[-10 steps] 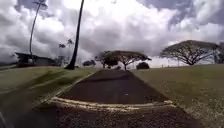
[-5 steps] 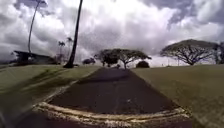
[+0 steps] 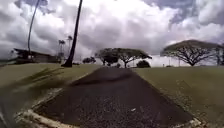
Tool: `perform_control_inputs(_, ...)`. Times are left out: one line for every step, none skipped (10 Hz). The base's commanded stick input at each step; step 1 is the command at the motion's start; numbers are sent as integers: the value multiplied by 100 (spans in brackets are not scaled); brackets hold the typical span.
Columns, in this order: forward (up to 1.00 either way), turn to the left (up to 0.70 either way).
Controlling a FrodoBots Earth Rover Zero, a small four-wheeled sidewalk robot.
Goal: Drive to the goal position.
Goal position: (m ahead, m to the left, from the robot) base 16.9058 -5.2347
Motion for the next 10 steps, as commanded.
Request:
perform_control_inputs(70,0)
perform_control_inputs(70,0)
perform_control_inputs(70,0)
perform_control_inputs(70,0)
perform_control_inputs(70,0)
perform_control_inputs(70,0)
perform_control_inputs(70,0)
perform_control_inputs(70,0)
perform_control_inputs(70,0)
perform_control_inputs(70,0)
